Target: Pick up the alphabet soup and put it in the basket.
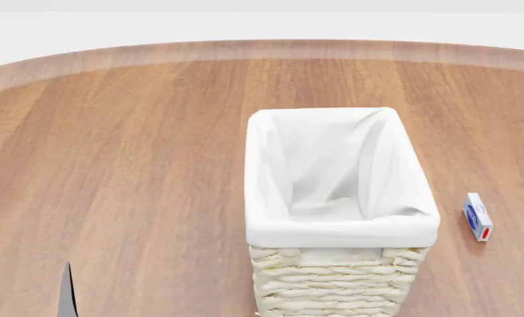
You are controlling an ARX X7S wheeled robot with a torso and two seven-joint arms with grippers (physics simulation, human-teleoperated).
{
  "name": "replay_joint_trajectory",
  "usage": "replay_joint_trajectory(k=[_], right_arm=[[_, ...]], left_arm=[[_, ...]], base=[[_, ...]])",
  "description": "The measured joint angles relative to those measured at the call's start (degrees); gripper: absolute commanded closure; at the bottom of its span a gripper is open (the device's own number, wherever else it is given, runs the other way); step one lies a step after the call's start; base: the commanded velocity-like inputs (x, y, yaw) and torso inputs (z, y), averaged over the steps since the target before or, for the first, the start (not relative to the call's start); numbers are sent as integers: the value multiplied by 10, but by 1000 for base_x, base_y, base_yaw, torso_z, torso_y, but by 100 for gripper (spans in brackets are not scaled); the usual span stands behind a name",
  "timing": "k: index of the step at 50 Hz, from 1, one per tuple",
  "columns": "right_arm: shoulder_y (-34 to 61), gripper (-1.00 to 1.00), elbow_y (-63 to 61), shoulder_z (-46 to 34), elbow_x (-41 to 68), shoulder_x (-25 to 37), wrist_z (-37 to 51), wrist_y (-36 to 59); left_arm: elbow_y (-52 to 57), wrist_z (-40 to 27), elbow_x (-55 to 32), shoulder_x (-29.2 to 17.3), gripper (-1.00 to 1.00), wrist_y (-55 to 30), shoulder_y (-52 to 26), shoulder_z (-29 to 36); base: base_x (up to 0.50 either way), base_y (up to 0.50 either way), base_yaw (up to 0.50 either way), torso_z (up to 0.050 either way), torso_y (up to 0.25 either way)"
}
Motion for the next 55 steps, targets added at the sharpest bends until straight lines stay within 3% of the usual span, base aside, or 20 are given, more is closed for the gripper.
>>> replay_joint_trajectory(k=[14, 15, 35, 55], right_arm=[[41, -100, 70, -5, -9, 6, 10, -25], [43, 100, 73, -6, -9, 6, 11, -25], [45, 100, 52, -15, 16, 2, 7, -5], [-9, 100, -435, -26, 125, 29, 77, 307]], left_arm=[[-1, -4, -4, -3, -100, 4, 1, 1], [-1, -4, -4, -4, -100, 4, 1, 1], [-5, -10, -8, -7, -100, 8, 1, 4], [-4, -15, -14, -12, -100, 8, 1, 3]], base=[[0, 0, 0, 0, 0], [0, 0, 0, 0, 0], [1, 0, 0, 0, 0], [0, 0, 0, 0, 0]])
